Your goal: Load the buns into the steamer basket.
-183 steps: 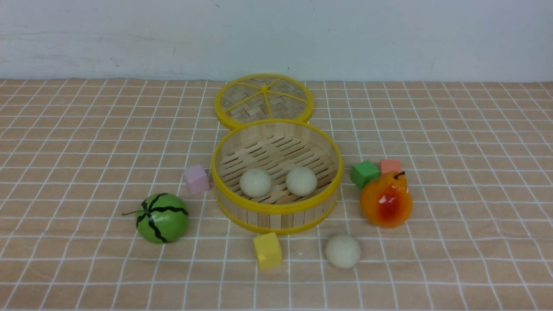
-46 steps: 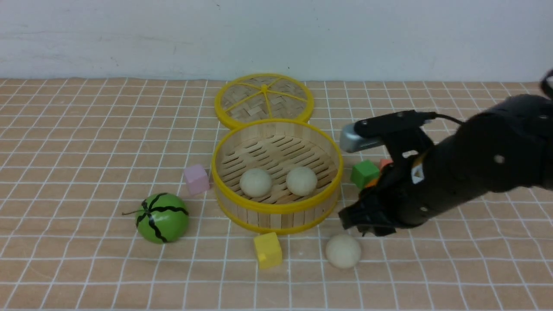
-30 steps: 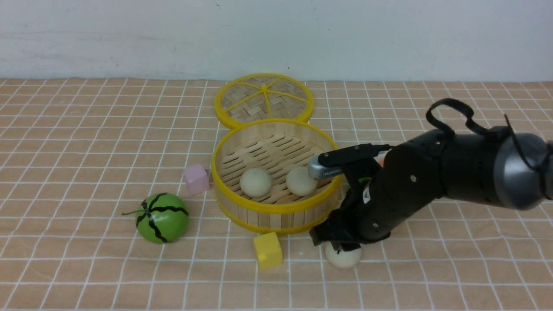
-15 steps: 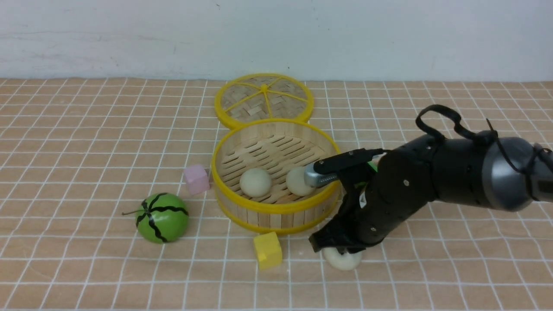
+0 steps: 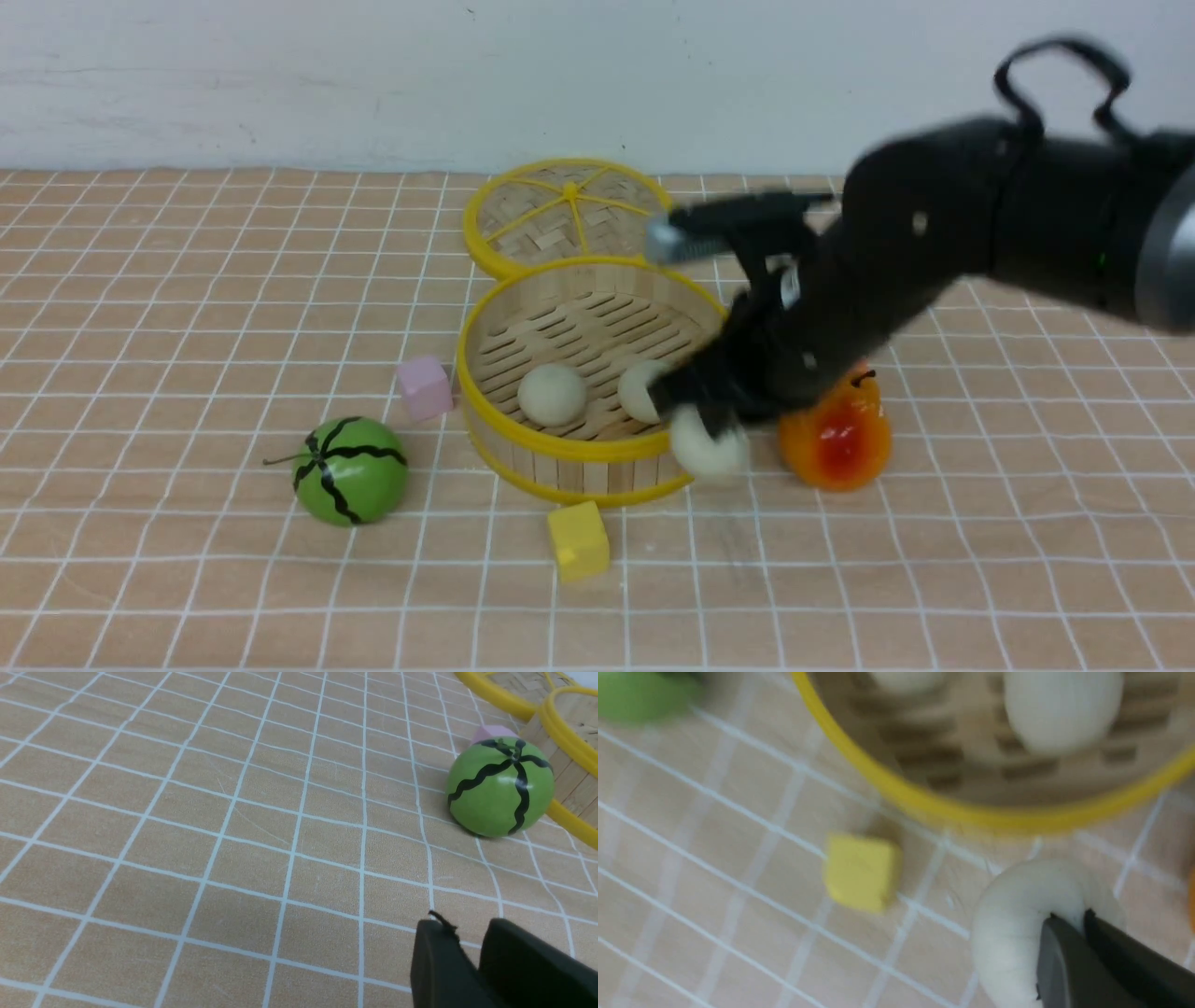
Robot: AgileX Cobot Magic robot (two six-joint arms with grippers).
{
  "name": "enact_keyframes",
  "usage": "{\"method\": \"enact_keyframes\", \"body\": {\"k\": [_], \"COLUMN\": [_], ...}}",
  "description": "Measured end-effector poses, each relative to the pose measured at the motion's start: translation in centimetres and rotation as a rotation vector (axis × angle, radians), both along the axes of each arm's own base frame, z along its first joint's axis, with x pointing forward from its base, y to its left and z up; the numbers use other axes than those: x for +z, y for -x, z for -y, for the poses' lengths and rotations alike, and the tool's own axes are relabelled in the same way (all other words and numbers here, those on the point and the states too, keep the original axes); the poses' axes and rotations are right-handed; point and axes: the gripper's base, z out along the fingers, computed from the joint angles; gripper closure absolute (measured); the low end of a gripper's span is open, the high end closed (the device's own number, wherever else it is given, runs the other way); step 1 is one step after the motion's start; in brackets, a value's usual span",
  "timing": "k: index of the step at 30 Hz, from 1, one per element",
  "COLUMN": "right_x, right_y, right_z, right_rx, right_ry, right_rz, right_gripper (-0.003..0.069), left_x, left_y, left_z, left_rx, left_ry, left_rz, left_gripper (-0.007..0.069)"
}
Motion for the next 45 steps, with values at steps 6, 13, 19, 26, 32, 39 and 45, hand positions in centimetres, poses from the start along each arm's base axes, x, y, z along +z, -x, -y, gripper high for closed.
{"method": "enact_keyframes", "body": {"k": [6,13,19,26,32,39,45], "right_x": [3.9,1.5,-4.6,-8.6,-7.6,-1.0,8.8], "right_y": [-3.5,-9.3,-13.1,-14.1,-13.8,-11.6,-7.1], "right_z": [0.2,-0.9,-2.4,-2.8,-2.7,-1.8,1.1], "right_rx": [-0.045,-0.049,-0.075,-0.087,-0.082,-0.037,-0.036], "right_ry": [-0.125,-0.194,-0.188,-0.163,-0.167,-0.169,-0.124], "right_rz": [0.116,0.215,0.234,0.198,0.201,0.240,0.376], "right_gripper": [0.0655,0.0655,0.0655,0.0591,0.0411,0.0283,0.0361], "left_x": [0.0,0.0,0.0,0.0,0.0,0.0,0.0], "left_y": [0.0,0.0,0.0,0.0,0.0,0.0,0.0], "left_z": [0.0,0.0,0.0,0.0,0.0,0.0,0.0], "left_rx": [0.000,0.000,0.000,0.000,0.000,0.000,0.000], "left_ry": [0.000,0.000,0.000,0.000,0.000,0.000,0.000], "left_rz": [-0.001,-0.001,-0.001,-0.001,-0.001,-0.001,-0.001], "left_gripper": [0.0480,0.0470,0.0461,0.0456,0.0446,0.0442,0.0442]}}
